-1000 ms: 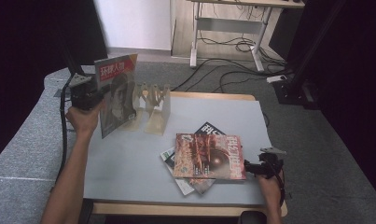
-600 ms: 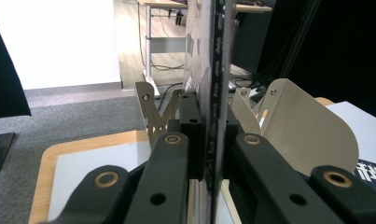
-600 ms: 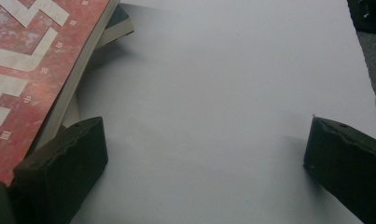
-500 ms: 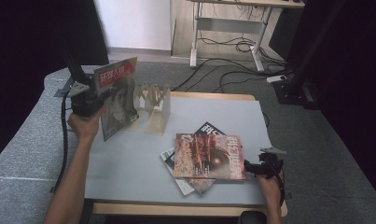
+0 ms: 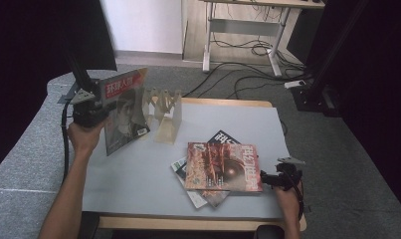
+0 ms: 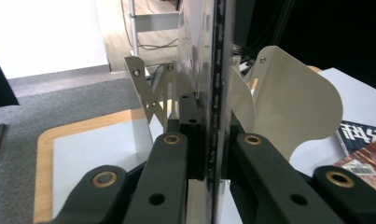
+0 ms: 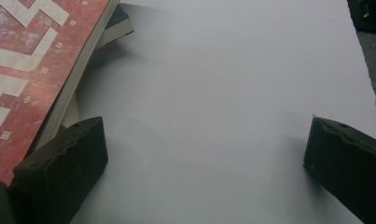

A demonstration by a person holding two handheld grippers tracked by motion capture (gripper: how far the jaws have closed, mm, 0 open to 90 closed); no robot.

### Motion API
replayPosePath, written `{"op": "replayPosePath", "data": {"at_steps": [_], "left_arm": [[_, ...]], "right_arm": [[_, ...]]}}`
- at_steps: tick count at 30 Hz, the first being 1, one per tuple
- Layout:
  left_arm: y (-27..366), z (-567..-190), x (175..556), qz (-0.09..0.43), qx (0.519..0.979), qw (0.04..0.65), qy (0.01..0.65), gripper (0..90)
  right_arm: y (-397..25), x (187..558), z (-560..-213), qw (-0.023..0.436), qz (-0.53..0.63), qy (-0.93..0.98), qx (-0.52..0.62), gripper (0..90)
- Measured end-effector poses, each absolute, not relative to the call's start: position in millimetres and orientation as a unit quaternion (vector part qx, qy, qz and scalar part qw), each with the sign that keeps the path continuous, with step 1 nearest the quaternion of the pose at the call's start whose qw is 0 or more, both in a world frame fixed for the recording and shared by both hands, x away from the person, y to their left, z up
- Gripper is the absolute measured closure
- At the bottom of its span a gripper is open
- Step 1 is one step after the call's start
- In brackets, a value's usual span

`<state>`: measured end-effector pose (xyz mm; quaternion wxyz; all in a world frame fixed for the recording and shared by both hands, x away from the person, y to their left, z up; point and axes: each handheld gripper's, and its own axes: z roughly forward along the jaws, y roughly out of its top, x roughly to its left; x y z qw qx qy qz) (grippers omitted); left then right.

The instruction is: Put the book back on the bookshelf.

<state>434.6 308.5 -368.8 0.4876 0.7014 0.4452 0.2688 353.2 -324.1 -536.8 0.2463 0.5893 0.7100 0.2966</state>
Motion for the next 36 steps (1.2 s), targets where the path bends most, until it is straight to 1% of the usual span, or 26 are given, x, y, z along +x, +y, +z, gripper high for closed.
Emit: {"op": "replayPosePath", "data": {"at_steps": [2,5,14,17,24,32,36], "left_arm": [[309.4,-369.5,435.0,0.261,0.7,0.493,0.445,86.5],[309.1,-369.7,434.5,0.263,0.702,0.49,0.445,86.5],[311.7,-370.8,431.2,0.243,0.721,0.488,0.427,85.9],[312.9,-372.6,428.6,0.235,0.736,0.48,0.417,85.4],[317.7,-376.1,423.9,0.222,0.752,0.465,0.41,84.4],[319.5,-376.5,420.5,0.216,0.773,0.435,0.409,84.0],[319.4,-374.3,420.6,0.209,0.777,0.42,0.42,85.0]], "right_arm": [[-324.1,353.2,-536.8,0.246,0.297,0.71,0.589,0.0],[-324.1,353.2,-536.8,0.246,0.297,0.71,0.589,0.0],[-324.0,353.2,-536.8,0.246,0.297,0.71,0.59,0.0],[-324.1,353.2,-536.8,0.246,0.297,0.71,0.589,0.0],[-324.1,353.2,-536.8,0.247,0.297,0.71,0.589,0.0],[-324.0,353.2,-536.8,0.246,0.297,0.71,0.59,0.0],[-324.1,353.2,-536.8,0.247,0.297,0.71,0.589,0.0]]}}
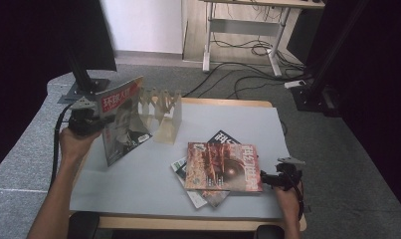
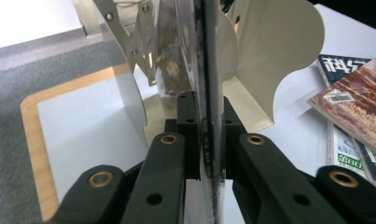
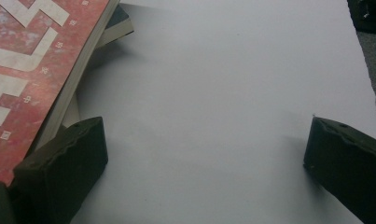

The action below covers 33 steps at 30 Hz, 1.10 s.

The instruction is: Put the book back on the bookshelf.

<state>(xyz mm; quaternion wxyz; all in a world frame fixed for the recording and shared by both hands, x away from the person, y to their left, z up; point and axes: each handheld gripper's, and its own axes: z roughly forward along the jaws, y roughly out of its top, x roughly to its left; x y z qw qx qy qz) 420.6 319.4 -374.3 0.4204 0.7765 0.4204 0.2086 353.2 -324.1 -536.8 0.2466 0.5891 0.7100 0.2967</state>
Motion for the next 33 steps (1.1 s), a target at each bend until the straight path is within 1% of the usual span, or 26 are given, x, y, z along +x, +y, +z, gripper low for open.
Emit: {"op": "replayPosePath", "data": {"at_steps": [6,14,25,33], "left_arm": [[317.8,-371.2,420.1,0.212,0.765,0.421,0.439,86.9],[323.1,-366.0,418.8,0.229,0.726,0.446,0.471,87.1],[322.5,-356.4,420.2,0.26,0.686,0.473,0.488,87.1],[309.8,-355.9,429.7,0.281,0.671,0.478,0.492,87.0]], "right_arm": [[-324.1,353.2,-536.8,0.247,0.297,0.71,0.589,0.0],[-324.0,353.2,-536.8,0.246,0.297,0.71,0.59,0.0],[-324.1,353.2,-536.8,0.246,0.297,0.71,0.589,0.0],[-324.0,353.2,-536.8,0.246,0.297,0.71,0.59,0.0]]}}
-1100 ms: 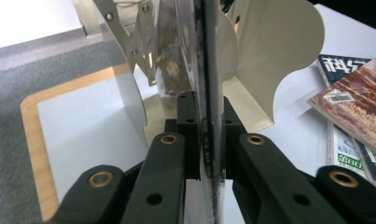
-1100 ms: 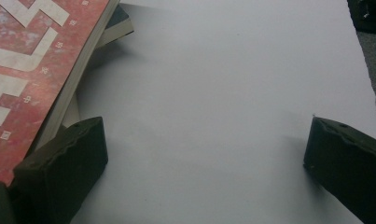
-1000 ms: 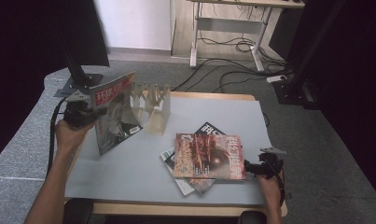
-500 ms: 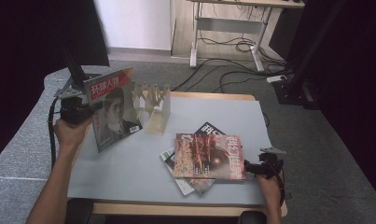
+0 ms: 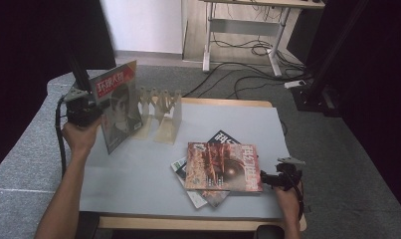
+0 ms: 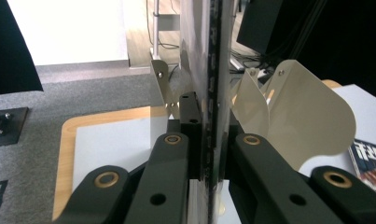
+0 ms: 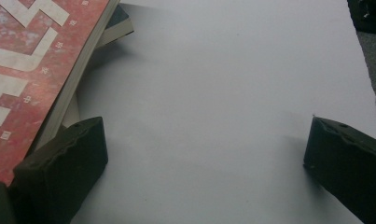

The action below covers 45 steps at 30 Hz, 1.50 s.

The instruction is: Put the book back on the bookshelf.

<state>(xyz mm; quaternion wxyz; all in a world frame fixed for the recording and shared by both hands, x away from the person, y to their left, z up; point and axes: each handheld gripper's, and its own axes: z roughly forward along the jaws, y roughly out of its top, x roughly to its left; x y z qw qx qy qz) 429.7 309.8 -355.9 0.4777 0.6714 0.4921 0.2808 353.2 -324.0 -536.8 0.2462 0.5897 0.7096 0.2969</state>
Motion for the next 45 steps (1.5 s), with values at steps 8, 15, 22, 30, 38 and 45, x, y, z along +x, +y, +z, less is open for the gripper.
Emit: {"op": "replayPosePath", "data": {"at_steps": [8,15,22,30,38,45], "left_arm": [[290.4,-367.6,436.8,0.309,0.666,0.483,0.477,86.9],[294.3,-381.5,434.5,0.307,0.675,0.489,0.46,86.3],[304.0,-387.6,431.7,0.285,0.69,0.482,0.459,81.5],[312.2,-380.8,429.1,0.252,0.713,0.46,0.465,80.1],[313.4,-370.7,429.2,0.225,0.737,0.412,0.487,81.2],[312.3,-369.3,424.8,0.237,0.723,0.411,0.503,86.8]], "right_arm": [[-324.0,353.2,-536.8,0.246,0.297,0.709,0.59,0.0],[-324.1,353.3,-536.8,0.246,0.297,0.71,0.59,0.0],[-324.1,353.3,-536.8,0.246,0.297,0.71,0.59,0.0],[-324.0,353.2,-536.8,0.246,0.297,0.71,0.59,0.0],[-324.0,353.2,-536.8,0.246,0.297,0.71,0.59,0.0],[-324.0,353.2,-536.8,0.246,0.297,0.71,0.59,0.0]]}}
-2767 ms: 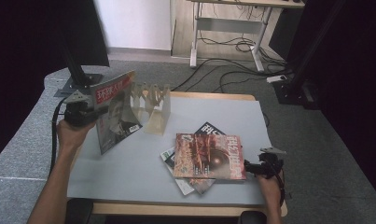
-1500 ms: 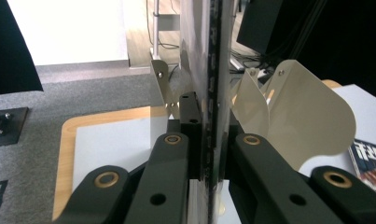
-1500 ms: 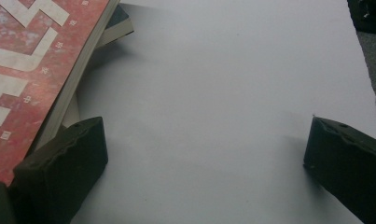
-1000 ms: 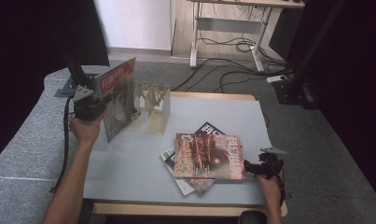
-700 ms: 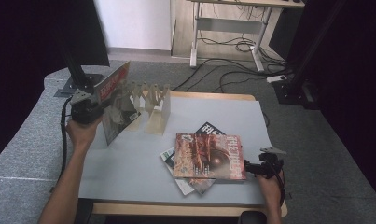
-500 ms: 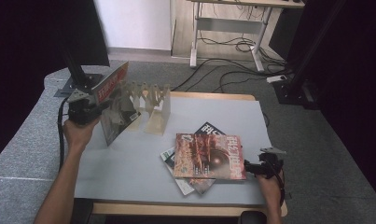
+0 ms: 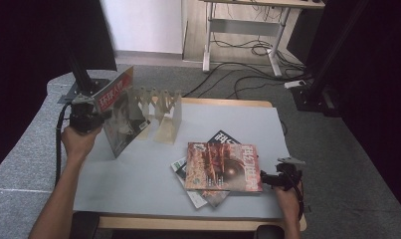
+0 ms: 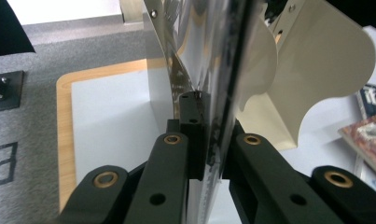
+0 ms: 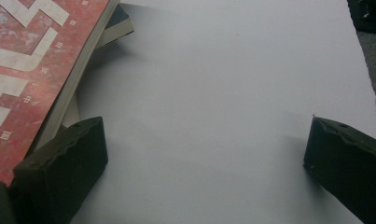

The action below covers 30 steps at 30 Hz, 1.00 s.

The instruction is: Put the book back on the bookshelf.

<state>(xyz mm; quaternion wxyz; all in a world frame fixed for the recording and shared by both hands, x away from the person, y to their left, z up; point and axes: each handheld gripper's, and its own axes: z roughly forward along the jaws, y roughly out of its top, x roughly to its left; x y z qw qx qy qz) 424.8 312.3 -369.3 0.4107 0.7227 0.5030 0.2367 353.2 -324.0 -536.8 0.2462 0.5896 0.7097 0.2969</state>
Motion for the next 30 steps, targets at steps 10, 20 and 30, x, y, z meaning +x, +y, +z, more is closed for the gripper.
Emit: {"op": "replayPosePath", "data": {"at_steps": [10,20,30], "left_arm": [[310.1,-372.2,425.9,0.258,0.683,0.459,0.507,87.2],[291.5,-373.6,432.6,0.288,0.675,0.466,0.494,87.0],[294.2,-385.3,429.3,0.281,0.685,0.469,0.481,85.8]], "right_arm": [[-324.0,353.2,-536.8,0.246,0.297,0.71,0.59,0.0],[-324.1,353.2,-536.8,0.246,0.297,0.71,0.59,0.0],[-324.1,353.2,-536.8,0.246,0.297,0.71,0.59,0.0]]}}
